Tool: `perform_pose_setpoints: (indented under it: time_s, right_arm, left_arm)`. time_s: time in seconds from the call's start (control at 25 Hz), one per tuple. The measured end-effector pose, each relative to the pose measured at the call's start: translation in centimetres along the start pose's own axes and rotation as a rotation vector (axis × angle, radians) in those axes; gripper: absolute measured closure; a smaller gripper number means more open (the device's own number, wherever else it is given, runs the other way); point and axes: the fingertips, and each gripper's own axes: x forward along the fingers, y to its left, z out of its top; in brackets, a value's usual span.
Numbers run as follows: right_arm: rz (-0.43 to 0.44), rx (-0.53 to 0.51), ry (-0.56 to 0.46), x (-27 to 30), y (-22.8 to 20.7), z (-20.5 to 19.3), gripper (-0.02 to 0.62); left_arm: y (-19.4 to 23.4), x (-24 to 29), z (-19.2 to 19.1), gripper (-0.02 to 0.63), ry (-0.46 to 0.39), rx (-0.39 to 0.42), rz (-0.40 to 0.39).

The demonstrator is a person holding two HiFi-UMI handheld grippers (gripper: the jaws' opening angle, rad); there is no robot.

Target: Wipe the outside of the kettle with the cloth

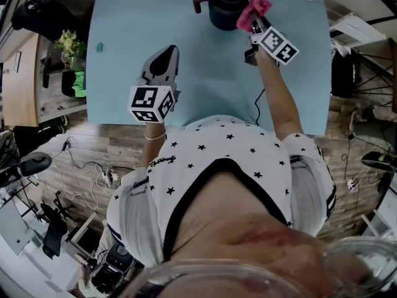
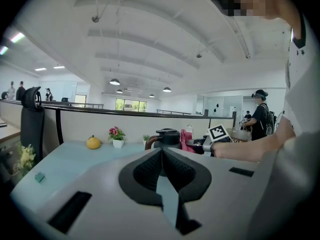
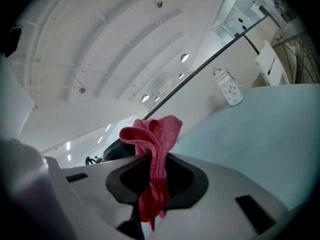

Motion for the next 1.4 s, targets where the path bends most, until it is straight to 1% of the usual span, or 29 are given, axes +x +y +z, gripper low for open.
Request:
perform_pose_setpoints:
  time_s: [0.28, 0.64, 1.2, 1.4]
  right_arm:
    - [-0.051, -0.017, 0.040, 0.3, -2.0, -1.0, 0.529]
    - [-0.123, -0.006, 0.126, 1.1, -4.6, -4.2, 0.529]
    - [-0.221, -0.061, 0.252, 2.1, -7.8, -7.7, 0.529]
    - [-0.254, -0.073, 0.278, 2.3, -8.4, -8.4, 0.529]
  left_arm:
    - [0.3, 0.2, -0.1, 0.577, 0.009, -0.001, 0.006]
    - [0.9, 0.6, -0.5, 0.577, 0.029, -0.005, 0.016]
    - [1.1, 1.2, -0.9, 0.577, 0.044, -0.010, 0.020]
    - [1.3, 1.1, -1.2, 0.577, 0.050, -0.015, 0.027]
